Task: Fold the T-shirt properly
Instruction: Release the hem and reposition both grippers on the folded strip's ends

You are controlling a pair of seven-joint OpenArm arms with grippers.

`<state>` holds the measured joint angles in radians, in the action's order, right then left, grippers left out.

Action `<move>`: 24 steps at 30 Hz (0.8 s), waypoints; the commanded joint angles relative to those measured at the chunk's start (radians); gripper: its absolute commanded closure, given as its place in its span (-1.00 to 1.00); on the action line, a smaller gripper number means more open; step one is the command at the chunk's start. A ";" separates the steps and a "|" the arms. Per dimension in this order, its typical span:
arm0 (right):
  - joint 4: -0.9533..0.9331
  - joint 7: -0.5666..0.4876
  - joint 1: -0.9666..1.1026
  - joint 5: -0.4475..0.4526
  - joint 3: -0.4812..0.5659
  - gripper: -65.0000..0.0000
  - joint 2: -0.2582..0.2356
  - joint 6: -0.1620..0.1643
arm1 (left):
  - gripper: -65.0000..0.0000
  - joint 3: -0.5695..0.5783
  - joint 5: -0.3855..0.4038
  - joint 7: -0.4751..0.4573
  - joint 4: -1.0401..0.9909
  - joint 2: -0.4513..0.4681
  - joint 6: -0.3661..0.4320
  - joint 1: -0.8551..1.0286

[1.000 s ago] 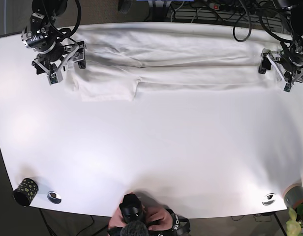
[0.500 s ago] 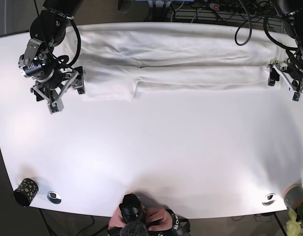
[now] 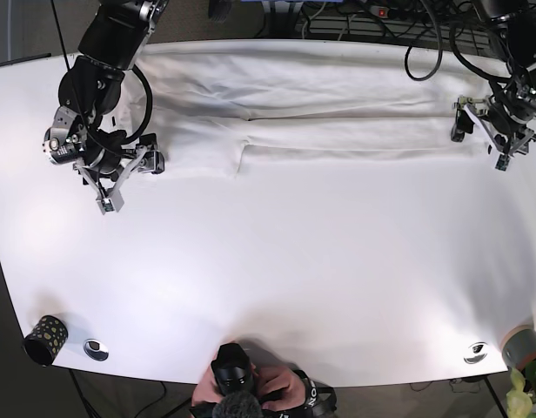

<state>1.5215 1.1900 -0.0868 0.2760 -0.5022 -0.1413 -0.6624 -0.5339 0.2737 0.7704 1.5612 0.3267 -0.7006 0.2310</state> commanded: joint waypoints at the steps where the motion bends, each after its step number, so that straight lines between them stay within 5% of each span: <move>1: 0.011 -0.014 -0.021 0.013 0.000 -0.61 -0.005 -0.004 | -0.47 -0.009 0.006 -0.013 -0.014 0.022 0.002 -0.011; 18: -0.123 -0.057 -0.066 0.013 0.049 -0.60 0.019 -0.003 | -0.47 -0.007 0.006 -0.013 -0.048 0.022 0.002 -0.009; 24: -0.123 -0.058 -0.070 0.013 0.049 -0.11 0.021 -0.004 | -0.47 -0.007 0.006 -0.013 -0.052 0.022 0.002 -0.009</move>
<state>1.3907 1.1084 -0.1440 0.2951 -0.4526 -0.1123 -0.6666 -0.5358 0.2710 0.7696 1.4990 0.3302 -0.6998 0.2272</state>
